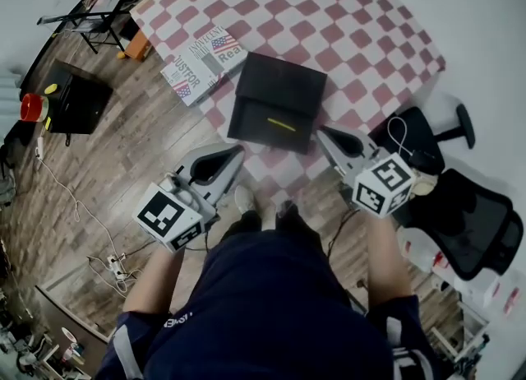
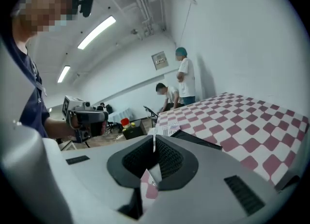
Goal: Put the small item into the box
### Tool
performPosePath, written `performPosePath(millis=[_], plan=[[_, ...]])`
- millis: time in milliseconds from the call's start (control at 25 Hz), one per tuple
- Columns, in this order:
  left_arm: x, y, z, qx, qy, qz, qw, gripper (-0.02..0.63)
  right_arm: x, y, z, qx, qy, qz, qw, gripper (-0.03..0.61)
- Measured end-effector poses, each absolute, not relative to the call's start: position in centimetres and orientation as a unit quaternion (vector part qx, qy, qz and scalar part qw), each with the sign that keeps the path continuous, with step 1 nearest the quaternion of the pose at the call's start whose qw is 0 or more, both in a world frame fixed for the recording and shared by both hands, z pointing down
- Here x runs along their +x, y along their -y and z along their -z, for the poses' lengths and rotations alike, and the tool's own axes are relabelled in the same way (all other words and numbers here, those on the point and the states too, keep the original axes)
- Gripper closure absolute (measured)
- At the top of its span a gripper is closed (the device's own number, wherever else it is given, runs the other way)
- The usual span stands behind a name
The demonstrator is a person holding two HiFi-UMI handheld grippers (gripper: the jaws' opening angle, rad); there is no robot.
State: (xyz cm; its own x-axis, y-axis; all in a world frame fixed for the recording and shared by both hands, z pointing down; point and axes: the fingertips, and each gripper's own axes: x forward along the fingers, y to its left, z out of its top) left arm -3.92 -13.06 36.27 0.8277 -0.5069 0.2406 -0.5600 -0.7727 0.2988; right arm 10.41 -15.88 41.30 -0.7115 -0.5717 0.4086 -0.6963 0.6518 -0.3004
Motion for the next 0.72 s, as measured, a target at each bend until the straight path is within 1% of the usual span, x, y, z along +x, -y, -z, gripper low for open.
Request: performPosePath(millis=[160,280,720], plan=[[-3.0,12.9,-35.4,0.945,0.271,-0.073,0.169,0.581,10.8,14.6,-38.3,0.356,0.902,-0.229,0.087,0.554],[-2.4,12.7,-35.0,0.948,0.264,-0.071,0.163,0.581,10.5,13.7,-36.9,0.354,0.905,-0.227,0.067,0.558],[-1.0,12.3,-33.7,0.955,0.248,-0.058,0.154,0.581,9.3,11.6,-34.8,0.344,0.913,-0.209,0.066,0.561]])
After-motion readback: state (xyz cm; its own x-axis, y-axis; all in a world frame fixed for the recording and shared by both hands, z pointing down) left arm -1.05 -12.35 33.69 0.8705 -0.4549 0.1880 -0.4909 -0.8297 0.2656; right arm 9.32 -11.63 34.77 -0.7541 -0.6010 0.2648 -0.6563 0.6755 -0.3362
